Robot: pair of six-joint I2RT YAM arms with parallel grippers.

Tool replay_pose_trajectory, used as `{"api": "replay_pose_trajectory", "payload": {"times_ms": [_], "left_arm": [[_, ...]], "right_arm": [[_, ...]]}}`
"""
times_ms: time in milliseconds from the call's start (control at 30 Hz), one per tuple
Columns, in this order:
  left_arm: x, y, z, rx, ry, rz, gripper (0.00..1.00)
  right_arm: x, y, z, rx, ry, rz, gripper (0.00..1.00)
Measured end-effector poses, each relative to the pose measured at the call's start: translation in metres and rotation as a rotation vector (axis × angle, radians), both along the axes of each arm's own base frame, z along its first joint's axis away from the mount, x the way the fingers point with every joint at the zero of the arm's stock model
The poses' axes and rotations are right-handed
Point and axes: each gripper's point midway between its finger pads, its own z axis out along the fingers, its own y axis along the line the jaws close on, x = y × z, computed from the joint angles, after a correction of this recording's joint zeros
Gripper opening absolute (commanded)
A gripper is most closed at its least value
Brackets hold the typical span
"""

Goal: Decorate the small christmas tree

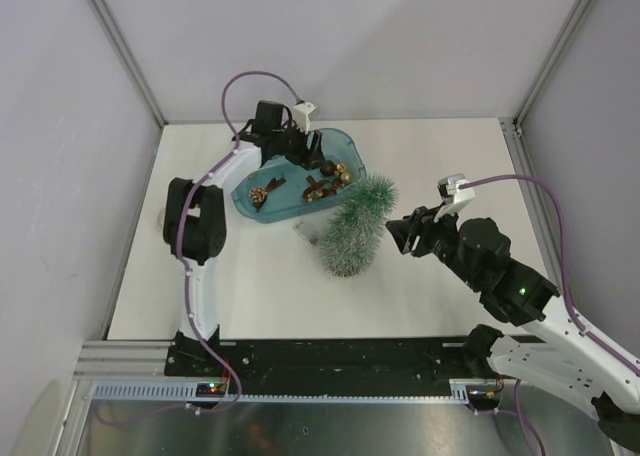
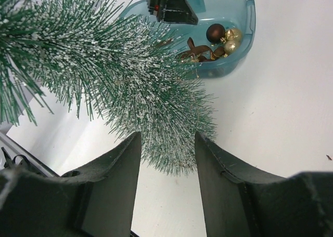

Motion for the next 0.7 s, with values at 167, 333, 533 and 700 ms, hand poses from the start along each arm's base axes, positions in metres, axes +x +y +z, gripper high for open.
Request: {"api": "replay_pose_trajectory", "payload": {"times_ms": [167,333,533,700], "left_arm": [[0.028,-0.015,-0.026,0.071,-0.067,-0.091,0.78],[0.04,-0.022,-0.05,0.1,-0.086,-0.143,0.8],[0.037,-0.024,-0.08,0.13,-0.079,-0.211,0.82],[0.032,-0.027,-0.091,0.158,-0.082,-0.256,0.83]], "right_arm": [[0.002,-0.003,-0.003,-0.012,0.007,-0.021,0.51],[0.004,-0.004,-0.005,-0.014,0.014,-0.034,0.5],[0.005,-0.004,-0.007,-0.014,0.022,-0.04,0.51],[0.005,-0.004,-0.007,-0.015,0.023,-0.041,0.51]]}}
